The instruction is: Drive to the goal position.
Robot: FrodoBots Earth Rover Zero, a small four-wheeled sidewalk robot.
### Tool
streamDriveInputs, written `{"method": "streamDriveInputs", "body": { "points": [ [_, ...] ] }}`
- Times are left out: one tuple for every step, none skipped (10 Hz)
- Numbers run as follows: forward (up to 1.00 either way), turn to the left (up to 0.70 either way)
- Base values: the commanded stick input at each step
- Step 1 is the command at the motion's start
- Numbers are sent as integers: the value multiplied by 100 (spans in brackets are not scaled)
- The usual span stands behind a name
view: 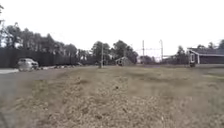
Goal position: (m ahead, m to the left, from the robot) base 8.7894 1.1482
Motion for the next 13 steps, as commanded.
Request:
{"method": "streamDriveInputs", "body": {
  "points": [
    [70, 0],
    [70, 0],
    [70, 0],
    [70, 0],
    [70, 0],
    [70, 0],
    [70, 0],
    [70, 0],
    [70, 0],
    [70, 0],
    [70, 0],
    [70, 0],
    [70, 0]
  ]
}}
